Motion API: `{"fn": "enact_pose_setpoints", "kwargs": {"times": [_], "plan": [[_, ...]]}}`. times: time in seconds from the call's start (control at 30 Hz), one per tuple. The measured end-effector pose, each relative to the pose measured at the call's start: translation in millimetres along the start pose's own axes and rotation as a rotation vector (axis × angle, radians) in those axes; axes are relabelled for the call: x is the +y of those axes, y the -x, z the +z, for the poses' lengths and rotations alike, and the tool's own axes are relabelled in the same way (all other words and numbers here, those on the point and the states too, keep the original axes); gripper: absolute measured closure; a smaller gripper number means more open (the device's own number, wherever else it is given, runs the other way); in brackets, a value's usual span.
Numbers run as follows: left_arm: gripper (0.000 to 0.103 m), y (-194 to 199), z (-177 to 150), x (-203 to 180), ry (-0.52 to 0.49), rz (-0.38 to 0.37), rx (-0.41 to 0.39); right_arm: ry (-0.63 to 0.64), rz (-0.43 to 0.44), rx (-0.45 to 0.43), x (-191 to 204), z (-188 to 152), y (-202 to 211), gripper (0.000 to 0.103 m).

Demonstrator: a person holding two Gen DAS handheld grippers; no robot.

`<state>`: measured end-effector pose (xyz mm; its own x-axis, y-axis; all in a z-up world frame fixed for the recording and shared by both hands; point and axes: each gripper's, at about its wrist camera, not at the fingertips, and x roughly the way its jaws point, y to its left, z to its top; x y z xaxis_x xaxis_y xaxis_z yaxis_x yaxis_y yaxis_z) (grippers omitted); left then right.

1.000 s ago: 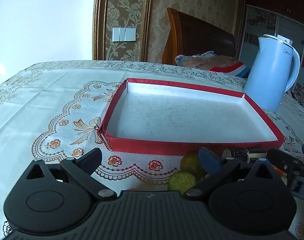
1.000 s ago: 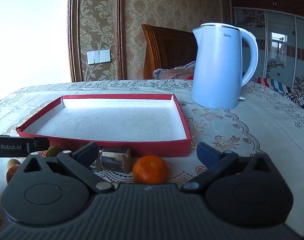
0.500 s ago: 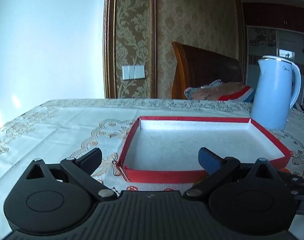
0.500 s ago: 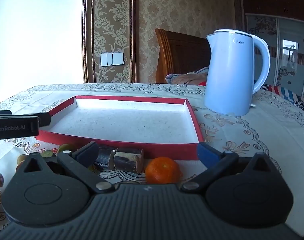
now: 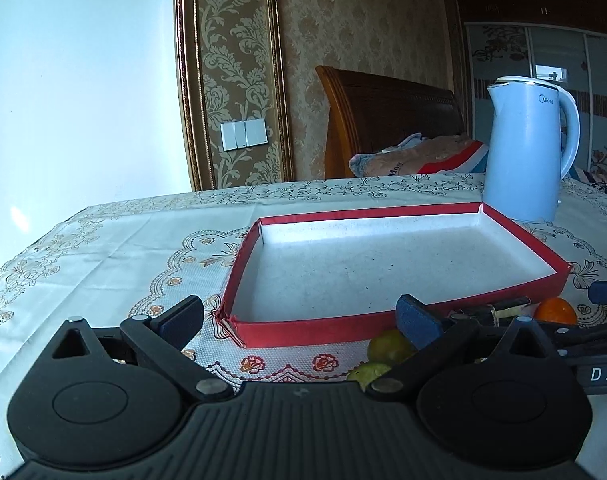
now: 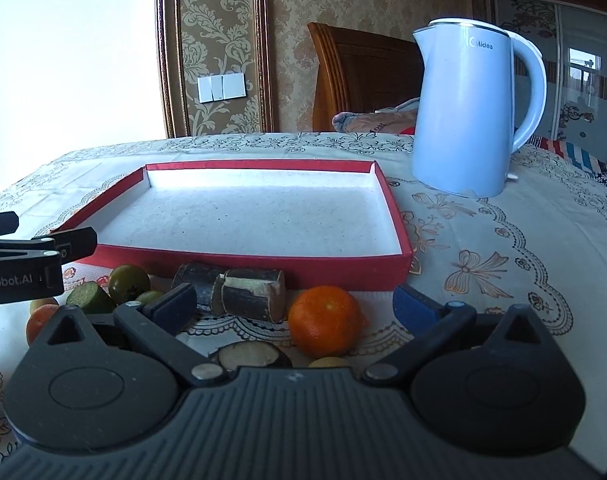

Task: Organize fruits
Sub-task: 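Move both tools back from the red tray toward the loose fruits, then lower the left tool onto the mandarin orange and close its fingers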

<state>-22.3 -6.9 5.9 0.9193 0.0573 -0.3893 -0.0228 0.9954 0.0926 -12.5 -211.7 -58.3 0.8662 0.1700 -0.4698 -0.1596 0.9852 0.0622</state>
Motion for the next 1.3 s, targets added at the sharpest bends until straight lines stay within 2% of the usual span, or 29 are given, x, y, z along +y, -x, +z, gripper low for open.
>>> {"fn": "enact_pose_setpoints", "kwargs": {"times": [0.23,0.4,0.5,0.8,0.9,1.0,1.3], "plan": [[0.000,5,-3,15,0.038,-0.002,-0.001,-0.016,0.007,-0.001,-3,1,0,0.000],[0.000,2,-4,37,0.132,0.024,0.039,-0.024,0.007,0.004,-4,1,-1,0.000],[0.000,-4,-5,43,0.152,0.035,0.078,-0.019,0.005,0.007,-3,1,-2,0.000],[0.000,7,-14,28,0.051,-0.018,0.089,-0.030,0.003,0.017,-5,1,-3,0.000],[0.000,13,-18,26,0.041,-0.030,0.093,-0.024,0.000,0.023,-4,1,-4,0.000],[0.000,15,-22,25,0.039,-0.057,0.135,-0.025,-0.004,0.022,-3,1,-4,0.000],[0.000,41,-34,17,0.046,-0.096,0.131,-0.049,-0.021,0.021,-8,1,-4,0.000]]}}
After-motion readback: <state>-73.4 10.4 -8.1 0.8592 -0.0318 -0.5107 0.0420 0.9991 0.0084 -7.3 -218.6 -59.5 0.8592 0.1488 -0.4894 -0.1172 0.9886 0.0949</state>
